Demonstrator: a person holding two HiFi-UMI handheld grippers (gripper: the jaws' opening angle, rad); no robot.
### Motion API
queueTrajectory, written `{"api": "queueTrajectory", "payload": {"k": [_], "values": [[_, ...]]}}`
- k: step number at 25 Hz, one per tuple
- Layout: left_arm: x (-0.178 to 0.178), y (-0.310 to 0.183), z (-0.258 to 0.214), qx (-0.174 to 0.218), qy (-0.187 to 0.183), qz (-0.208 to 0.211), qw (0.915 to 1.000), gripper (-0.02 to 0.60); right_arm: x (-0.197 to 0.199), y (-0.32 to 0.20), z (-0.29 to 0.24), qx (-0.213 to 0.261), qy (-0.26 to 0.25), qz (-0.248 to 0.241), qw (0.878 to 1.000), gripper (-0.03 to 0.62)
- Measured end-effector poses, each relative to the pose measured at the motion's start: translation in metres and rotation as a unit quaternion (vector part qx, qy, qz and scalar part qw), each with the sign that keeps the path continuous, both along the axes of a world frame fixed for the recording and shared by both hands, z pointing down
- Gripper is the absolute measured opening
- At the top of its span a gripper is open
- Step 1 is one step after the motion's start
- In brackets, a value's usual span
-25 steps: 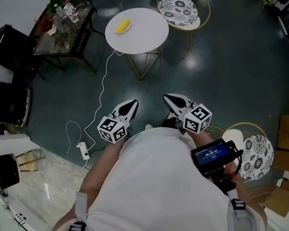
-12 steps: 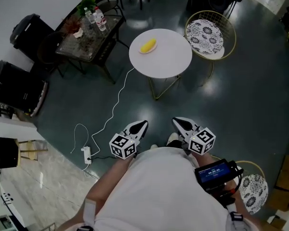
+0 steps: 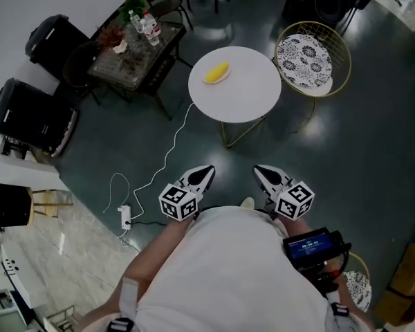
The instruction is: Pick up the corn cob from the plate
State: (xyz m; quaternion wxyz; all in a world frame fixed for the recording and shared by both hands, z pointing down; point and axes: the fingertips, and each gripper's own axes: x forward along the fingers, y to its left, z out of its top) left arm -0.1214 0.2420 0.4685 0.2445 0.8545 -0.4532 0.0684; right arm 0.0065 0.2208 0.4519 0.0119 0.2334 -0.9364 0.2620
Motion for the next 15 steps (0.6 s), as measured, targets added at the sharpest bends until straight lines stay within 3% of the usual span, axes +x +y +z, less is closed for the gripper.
{"api": "queueTrajectory", "payload": {"k": [8,15], "values": [[-0.017,-0.059,0.009,-0.003,-0.007,-0.052,0.9986,0.008,0.033,-0.056,0.015,-0.008,0.007,0.007,1.0,0.008],[-0.01,-0.077,0.014,-0.017,-0.008,-0.036,0.9992,0.007,0.045,-0.075,0.016,-0.015,0.013,0.037,0.999,0.008]]}}
